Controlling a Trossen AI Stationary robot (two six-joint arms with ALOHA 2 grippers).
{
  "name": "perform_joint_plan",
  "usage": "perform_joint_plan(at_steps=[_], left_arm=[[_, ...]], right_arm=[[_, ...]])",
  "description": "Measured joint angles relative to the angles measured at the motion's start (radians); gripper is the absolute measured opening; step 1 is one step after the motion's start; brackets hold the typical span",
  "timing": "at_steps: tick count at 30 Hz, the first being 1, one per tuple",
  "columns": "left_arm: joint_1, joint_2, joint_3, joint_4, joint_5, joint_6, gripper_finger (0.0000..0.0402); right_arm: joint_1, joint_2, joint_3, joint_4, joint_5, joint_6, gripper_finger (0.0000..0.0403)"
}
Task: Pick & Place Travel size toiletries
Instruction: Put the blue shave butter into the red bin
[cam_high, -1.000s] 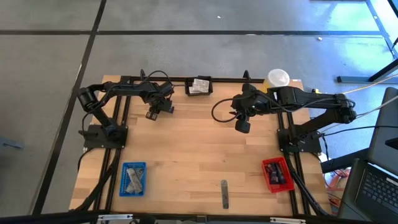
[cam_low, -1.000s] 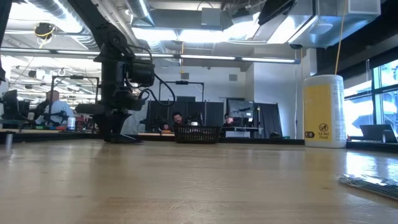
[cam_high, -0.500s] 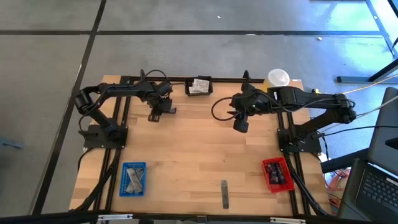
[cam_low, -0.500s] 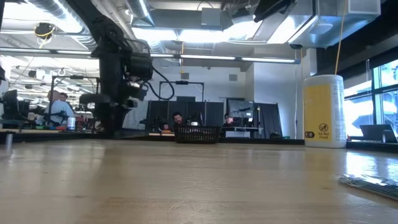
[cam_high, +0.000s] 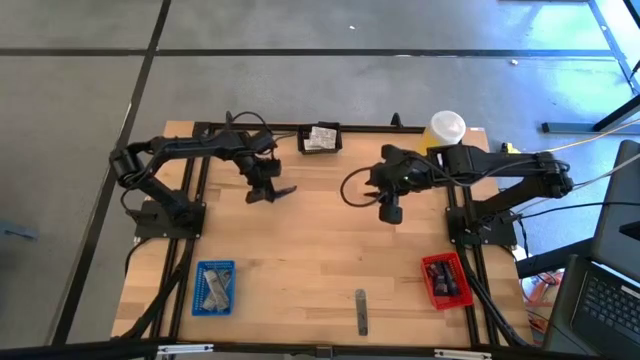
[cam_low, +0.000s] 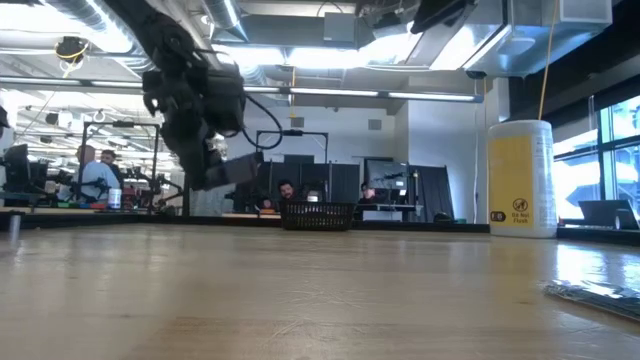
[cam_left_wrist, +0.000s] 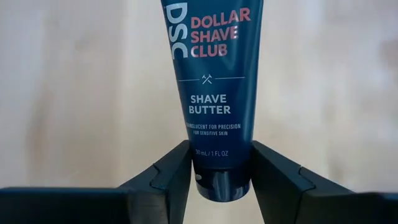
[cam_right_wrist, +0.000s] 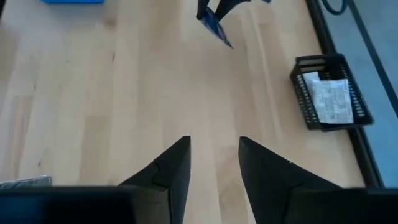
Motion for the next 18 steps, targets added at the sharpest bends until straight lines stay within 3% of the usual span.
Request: perform_joint_plan(at_steps=[10, 18], left_arm=[[-0.163, 0.0, 0.0, 0.214, 0.221, -0.119, 0.0148], [-0.298, 0.0, 0.0, 0.395, 0.235, -0.18, 0.0148]], right_arm=[[0.046, 0.006, -0.138, 0.175, -0.064, -0.021, 0.0111], [0.049, 0.016, -0.188, 0.184, -0.063, -0.021, 0.0102]])
